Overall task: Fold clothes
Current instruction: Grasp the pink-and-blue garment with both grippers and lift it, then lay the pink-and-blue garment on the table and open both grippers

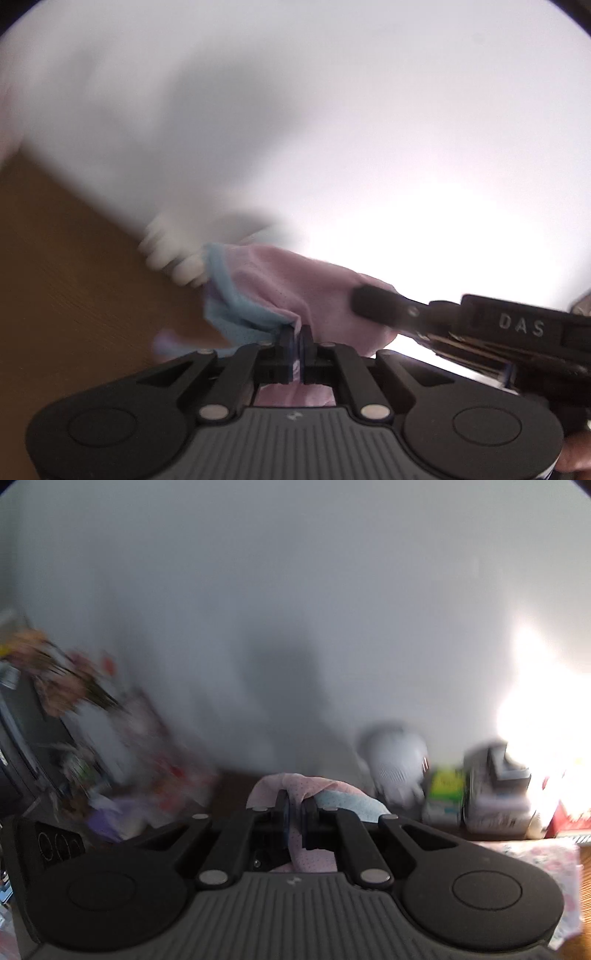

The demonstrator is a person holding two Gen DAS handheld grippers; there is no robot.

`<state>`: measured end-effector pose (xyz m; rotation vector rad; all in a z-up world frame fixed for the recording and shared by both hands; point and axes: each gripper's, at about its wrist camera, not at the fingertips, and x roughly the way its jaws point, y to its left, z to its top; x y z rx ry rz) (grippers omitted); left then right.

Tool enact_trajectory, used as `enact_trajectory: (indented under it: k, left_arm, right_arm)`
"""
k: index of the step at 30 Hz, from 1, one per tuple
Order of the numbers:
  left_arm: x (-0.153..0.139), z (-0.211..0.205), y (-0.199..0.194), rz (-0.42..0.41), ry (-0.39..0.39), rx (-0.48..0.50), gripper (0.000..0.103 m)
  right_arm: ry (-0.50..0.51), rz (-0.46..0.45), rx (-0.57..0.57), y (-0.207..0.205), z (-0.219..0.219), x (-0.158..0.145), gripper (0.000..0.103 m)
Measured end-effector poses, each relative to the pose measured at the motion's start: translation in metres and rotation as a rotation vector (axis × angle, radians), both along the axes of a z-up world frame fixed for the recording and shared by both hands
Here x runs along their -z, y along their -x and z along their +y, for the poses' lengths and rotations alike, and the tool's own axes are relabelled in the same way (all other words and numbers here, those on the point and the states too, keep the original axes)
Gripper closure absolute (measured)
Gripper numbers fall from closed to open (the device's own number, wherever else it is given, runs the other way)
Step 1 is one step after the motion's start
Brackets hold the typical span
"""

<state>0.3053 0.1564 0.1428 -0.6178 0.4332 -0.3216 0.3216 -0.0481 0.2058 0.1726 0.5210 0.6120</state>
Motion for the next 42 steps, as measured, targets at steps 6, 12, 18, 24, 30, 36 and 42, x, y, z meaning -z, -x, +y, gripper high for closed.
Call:
enact_trajectory:
  k: [6, 12, 18, 24, 30, 36, 42]
  left_arm:
    - [-0.095, -0.037, 0.208, -0.284, -0.118, 0.043, 0.102]
    - [-0.11, -0.096, 0.328, -0.28, -0.211, 0.063, 0.102]
    - [-0.001, -0.152, 0.305, 0.041, -0.204, 0.119, 0.102]
    - [0.078, -0.163, 0.296, 0.202, -0.378, 0.061, 0.087]
    - [0.065, -0.156, 0.382, -0.013, -0.526, 0.262, 0.043]
    - [0.09, -0.17, 0.423, -0.018, -0.725, 0.34, 0.024]
    - [0.106, -0.18, 0.414, 0.031, -0.784, 0.289, 0.024]
  right_arm:
    - [-0.256, -0.241, 0.027, 0.229, -0.074, -0.06, 0.098]
    - [-0.28, -0.319, 0.087, 0.356, -0.137, -0.059, 0.098]
    - [-0.118, -0.084, 0.219, 0.296, -0.165, 0.05, 0.097]
    - [0.054, 0.121, 0.377, 0.282, -0.191, 0.161, 0.044]
    - [0.023, -0.033, 0.195, 0.399, -0.207, 0.143, 0.035]
    - [0.139, 0.041, 0.015, 0.437, -0.19, 0.175, 0.037]
    - [0.226, -0.017, -0.02, 0.454, -0.185, 0.175, 0.037]
